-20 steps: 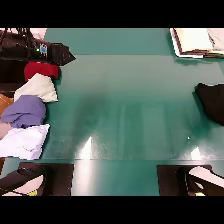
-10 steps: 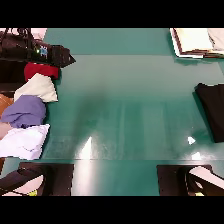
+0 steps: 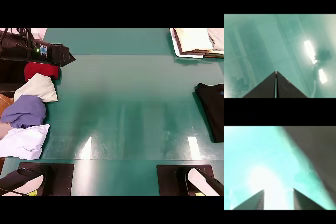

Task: Fold the shirts.

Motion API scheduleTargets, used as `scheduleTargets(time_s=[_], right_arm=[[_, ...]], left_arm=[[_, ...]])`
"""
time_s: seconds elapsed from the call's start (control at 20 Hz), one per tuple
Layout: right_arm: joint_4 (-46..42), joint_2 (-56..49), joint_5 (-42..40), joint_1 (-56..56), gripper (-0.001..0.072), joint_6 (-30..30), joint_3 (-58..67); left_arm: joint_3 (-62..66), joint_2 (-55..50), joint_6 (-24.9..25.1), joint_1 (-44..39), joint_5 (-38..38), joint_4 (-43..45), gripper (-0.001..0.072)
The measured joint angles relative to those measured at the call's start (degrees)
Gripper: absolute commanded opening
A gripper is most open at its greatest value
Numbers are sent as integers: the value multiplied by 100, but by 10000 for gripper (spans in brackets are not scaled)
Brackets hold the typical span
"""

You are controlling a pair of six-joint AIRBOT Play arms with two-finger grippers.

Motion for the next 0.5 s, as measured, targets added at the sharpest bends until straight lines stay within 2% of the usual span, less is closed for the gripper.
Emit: scheduleTargets(time_s=[0.05,0.25,0.5], right_arm=[[7,50,-33,376,20,-2,0],[17,227,-170,1650,20,-37,0],[24,302,-229,2304,20,-57,0]], left_arm=[[0,0,0,0,15,0,27],[0,0,0,2,35,0,27],[0,0,-2,0,39,0,26]])
